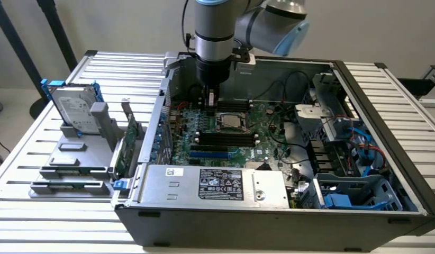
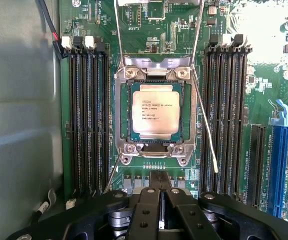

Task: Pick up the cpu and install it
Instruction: 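Close the cpu cover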

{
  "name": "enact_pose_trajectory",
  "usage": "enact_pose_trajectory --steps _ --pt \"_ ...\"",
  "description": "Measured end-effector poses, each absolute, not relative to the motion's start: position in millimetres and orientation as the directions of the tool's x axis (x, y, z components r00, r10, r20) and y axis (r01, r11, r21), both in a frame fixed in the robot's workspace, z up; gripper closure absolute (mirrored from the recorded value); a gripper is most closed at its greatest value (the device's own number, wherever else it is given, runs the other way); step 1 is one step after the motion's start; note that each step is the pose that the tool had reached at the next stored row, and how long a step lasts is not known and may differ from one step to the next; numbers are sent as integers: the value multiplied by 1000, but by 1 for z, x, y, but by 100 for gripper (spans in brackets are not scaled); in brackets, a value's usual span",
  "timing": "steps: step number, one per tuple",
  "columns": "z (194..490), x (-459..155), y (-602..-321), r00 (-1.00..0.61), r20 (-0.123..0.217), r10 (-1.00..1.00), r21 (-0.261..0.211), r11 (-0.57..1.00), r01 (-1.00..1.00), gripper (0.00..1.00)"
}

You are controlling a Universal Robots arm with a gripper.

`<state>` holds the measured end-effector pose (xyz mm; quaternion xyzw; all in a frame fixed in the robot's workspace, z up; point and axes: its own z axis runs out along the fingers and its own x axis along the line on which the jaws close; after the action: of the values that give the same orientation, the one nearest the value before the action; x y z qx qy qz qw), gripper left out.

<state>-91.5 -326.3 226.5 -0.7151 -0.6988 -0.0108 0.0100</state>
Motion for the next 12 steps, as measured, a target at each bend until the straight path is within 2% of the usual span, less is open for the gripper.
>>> enact_pose_trajectory --steps 12 --pt "227 -76 -327 23 31 999 1 -23 1000 89"
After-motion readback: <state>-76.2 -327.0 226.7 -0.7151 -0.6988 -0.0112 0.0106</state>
